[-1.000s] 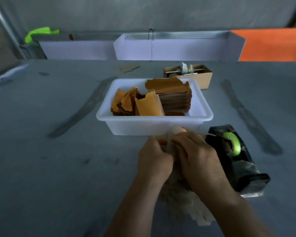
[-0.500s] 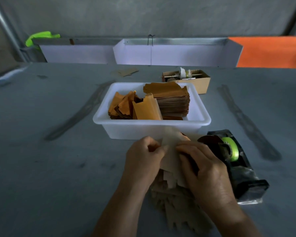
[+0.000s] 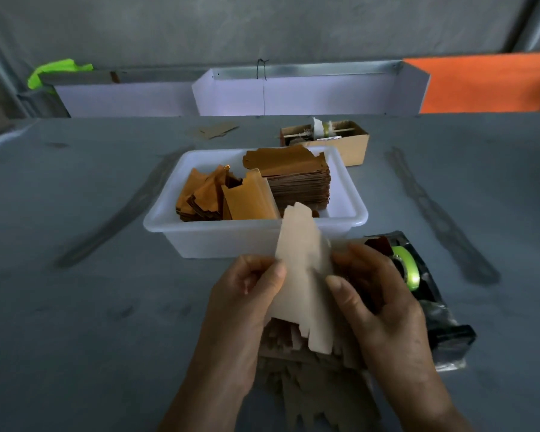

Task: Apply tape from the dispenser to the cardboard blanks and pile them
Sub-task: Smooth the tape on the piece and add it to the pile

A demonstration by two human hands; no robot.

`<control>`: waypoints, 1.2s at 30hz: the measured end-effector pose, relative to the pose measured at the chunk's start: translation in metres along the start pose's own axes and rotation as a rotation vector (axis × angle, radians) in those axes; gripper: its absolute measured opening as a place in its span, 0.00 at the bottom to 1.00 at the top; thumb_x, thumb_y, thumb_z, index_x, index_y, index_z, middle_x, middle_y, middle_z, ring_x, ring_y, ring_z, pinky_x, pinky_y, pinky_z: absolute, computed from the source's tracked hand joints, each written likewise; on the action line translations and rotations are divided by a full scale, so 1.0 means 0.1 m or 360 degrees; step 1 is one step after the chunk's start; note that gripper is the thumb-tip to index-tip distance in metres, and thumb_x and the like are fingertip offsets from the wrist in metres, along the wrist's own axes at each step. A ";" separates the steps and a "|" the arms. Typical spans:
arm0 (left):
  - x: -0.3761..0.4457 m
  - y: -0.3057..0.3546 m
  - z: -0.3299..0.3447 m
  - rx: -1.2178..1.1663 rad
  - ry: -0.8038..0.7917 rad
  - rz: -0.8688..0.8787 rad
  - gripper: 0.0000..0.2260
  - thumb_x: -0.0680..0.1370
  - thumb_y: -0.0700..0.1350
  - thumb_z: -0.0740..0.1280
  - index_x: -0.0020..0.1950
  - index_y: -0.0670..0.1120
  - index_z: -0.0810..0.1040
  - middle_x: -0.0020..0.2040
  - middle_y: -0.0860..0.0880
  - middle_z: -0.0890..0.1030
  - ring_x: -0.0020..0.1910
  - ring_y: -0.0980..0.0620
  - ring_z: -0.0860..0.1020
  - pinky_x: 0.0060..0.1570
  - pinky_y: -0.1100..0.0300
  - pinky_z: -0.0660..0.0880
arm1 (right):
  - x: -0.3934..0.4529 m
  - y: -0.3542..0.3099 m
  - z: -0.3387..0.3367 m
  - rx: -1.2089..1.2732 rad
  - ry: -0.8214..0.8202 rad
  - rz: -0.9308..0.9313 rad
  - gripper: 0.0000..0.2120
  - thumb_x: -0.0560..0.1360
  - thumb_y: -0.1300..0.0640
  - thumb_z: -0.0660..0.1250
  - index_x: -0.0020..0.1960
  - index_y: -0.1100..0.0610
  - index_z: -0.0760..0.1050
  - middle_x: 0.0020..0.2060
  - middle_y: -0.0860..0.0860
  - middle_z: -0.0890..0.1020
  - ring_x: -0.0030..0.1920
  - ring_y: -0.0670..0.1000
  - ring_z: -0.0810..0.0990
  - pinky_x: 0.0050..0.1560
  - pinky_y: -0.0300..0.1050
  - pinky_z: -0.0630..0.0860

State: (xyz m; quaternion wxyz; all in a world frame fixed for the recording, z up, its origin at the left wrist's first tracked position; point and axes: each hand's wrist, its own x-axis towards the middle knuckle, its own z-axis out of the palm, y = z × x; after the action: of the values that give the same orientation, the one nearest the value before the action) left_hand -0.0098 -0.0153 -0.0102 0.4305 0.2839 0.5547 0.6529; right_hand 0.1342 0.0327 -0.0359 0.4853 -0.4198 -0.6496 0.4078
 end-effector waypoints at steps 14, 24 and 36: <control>0.05 -0.06 0.11 -0.0252 -0.0097 -0.0073 0.07 0.68 0.46 0.70 0.43 0.45 0.84 0.49 0.41 0.84 0.49 0.44 0.83 0.45 0.50 0.78 | -0.01 -0.09 -0.07 0.0773 -0.0008 0.0305 0.08 0.69 0.53 0.66 0.46 0.50 0.83 0.42 0.48 0.85 0.42 0.45 0.84 0.34 0.32 0.77; 0.00 0.01 0.08 -0.0230 -0.0175 -0.0046 0.03 0.66 0.46 0.71 0.37 0.48 0.83 0.45 0.43 0.85 0.43 0.48 0.83 0.42 0.53 0.79 | 0.01 -0.06 -0.01 0.0559 0.0161 0.0170 0.06 0.67 0.51 0.68 0.42 0.49 0.82 0.39 0.44 0.84 0.40 0.41 0.82 0.36 0.30 0.75; -0.10 0.14 0.14 0.0058 -0.0255 -0.0001 0.13 0.64 0.54 0.78 0.46 0.55 0.84 0.44 0.50 0.86 0.43 0.52 0.84 0.41 0.57 0.79 | -0.04 -0.15 -0.01 0.0278 0.0239 0.0002 0.10 0.66 0.45 0.67 0.44 0.46 0.81 0.43 0.43 0.83 0.43 0.41 0.80 0.39 0.31 0.76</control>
State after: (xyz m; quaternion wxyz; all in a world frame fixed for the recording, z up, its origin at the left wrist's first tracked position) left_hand 0.0028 -0.0173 0.0073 0.4685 0.3429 0.5303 0.6178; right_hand 0.1335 0.0246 -0.0227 0.5671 -0.4057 -0.5731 0.4306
